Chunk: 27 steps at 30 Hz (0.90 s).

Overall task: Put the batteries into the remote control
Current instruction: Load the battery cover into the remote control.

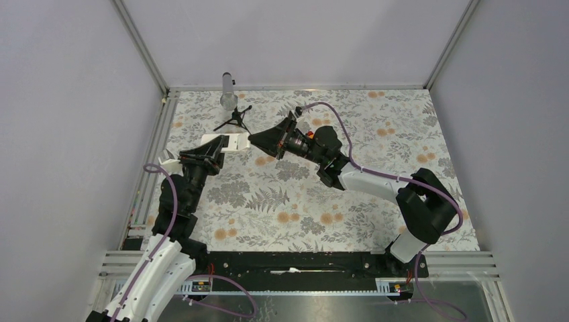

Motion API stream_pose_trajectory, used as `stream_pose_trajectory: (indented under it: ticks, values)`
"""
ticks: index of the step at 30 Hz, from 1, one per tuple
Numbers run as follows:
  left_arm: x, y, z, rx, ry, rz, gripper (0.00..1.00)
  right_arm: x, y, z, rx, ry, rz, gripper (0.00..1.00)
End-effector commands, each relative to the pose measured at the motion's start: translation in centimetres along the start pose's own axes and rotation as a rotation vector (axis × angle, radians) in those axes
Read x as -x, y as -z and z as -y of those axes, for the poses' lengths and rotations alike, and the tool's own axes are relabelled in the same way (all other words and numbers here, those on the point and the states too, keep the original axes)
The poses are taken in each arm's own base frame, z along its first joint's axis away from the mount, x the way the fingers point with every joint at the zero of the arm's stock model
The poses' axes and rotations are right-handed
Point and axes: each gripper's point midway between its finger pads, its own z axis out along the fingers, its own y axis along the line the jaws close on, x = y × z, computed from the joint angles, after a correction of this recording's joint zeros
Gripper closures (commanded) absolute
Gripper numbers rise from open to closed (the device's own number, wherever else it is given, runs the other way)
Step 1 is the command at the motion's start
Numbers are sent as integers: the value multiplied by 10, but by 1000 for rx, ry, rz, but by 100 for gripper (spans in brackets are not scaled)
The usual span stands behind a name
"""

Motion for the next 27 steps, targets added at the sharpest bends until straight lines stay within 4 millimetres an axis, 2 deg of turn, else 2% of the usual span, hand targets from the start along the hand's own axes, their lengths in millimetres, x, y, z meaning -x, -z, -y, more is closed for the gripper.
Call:
stream_pose_trajectory:
  ticks: [1, 12, 20, 27]
  values:
    - [-8, 7, 47, -116, 64, -34, 100, 6, 4, -17, 49, 18, 33, 80]
    - [-9, 6, 41, -87, 38, -37, 100, 3, 4, -10, -8, 42, 14, 71]
    - [-11, 5, 43, -75, -2, -44, 100, 0, 6, -4, -104, 119, 2, 58]
    - [-16, 3, 42, -62, -58, -65, 100, -3, 4, 15, -226, 140, -45, 57]
